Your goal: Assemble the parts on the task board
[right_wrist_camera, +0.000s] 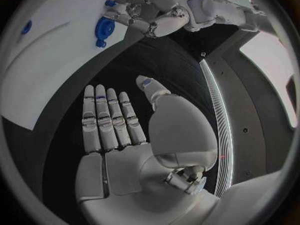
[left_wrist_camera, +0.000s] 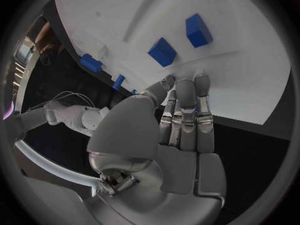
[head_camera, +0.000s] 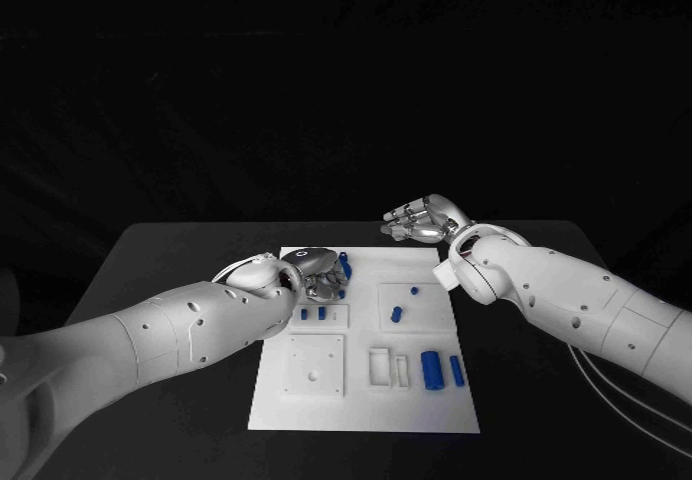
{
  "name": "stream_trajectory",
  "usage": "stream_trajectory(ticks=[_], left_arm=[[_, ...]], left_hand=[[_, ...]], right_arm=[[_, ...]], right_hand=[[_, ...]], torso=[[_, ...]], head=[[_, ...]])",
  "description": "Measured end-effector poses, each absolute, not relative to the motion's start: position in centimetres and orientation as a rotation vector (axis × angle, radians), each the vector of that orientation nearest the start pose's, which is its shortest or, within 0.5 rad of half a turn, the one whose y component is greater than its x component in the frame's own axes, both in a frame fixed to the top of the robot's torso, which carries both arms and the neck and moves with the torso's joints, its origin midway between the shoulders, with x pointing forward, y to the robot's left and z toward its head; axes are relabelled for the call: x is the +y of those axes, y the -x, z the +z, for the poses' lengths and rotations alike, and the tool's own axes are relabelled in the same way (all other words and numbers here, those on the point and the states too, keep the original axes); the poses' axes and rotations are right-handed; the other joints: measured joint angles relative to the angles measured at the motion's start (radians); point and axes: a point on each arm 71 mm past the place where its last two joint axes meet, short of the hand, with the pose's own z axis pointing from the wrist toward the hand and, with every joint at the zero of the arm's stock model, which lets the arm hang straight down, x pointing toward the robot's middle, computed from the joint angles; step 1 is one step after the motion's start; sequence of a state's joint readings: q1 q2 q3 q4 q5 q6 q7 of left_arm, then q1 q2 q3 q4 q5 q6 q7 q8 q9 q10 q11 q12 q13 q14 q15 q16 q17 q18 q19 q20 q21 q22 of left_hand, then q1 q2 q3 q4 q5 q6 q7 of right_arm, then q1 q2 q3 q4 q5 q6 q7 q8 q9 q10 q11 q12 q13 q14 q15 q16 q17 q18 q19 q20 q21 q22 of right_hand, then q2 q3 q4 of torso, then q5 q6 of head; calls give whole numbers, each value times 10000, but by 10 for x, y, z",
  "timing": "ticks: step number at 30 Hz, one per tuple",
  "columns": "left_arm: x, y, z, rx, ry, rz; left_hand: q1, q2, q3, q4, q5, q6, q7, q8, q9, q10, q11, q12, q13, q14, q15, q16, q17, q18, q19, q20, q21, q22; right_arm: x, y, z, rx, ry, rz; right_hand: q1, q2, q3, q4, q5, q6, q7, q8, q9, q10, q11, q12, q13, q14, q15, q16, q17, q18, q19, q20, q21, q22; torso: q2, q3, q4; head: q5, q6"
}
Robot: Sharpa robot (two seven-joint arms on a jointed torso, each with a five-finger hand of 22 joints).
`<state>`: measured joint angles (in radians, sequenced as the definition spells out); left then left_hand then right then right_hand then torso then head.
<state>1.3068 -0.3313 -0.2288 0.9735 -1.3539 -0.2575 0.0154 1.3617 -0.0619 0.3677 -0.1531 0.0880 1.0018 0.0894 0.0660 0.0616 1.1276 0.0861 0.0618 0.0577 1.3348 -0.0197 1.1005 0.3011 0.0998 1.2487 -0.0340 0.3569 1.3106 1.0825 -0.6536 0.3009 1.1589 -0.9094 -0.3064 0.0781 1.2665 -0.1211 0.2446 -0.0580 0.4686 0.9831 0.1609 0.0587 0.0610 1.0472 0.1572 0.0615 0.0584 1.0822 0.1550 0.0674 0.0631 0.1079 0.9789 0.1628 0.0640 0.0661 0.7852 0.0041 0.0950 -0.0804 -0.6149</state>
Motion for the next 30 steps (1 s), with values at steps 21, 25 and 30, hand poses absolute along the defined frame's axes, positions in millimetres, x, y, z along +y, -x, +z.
stream_trajectory(ticks=[21, 25, 30], left_arm=[[81, -558, -209, 17314, -3402, -6376], [79, -557, -210, 17321, -3430, -6426], [77, -556, -210, 17331, -3460, -6485]], left_hand=[[0, 0, -79, -22, 49, 860, 245, 0, 2, 525, -124, -3, 19, 71, 2, 113, 51, 86, 2, 2, 50, -5], [0, 0, -47, -53, 48, 725, 293, 0, 2, 528, -121, -1, 20, 71, 2, 148, 74, 84, 3, 2, 68, -4], [0, 0, -28, -72, 48, 576, 283, 0, 2, 498, -71, -1, 19, 70, 2, 148, 74, 80, 3, 2, 87, -4]], right_arm=[[-232, -564, -158, 14791, -5642, 9933], [-231, -564, -158, 14792, -5641, 9938], [-231, -564, -158, 14792, -5641, 9937]], right_hand=[[0, 0, 0, 0, 0, 0, 0, 0, 1, 0, 0, 0, 0, 0, 0, 0, 0, 0, 0, 0, 0, 0], [0, 0, 0, 0, 0, 0, 0, 0, 1, 0, 0, 0, 0, 0, 0, 0, 0, 1, 0, 0, 0, 0], [0, 0, 0, 0, 0, 0, 0, 0, 0, 0, 0, 0, 0, 0, 0, 0, 0, 0, 0, 0, 0, 0]], torso=[[-5, 0, 2], [-2, 0, 1], [-1, 0, 2]], head=[[-12, -59], [-12, -58], [-8, -54]])
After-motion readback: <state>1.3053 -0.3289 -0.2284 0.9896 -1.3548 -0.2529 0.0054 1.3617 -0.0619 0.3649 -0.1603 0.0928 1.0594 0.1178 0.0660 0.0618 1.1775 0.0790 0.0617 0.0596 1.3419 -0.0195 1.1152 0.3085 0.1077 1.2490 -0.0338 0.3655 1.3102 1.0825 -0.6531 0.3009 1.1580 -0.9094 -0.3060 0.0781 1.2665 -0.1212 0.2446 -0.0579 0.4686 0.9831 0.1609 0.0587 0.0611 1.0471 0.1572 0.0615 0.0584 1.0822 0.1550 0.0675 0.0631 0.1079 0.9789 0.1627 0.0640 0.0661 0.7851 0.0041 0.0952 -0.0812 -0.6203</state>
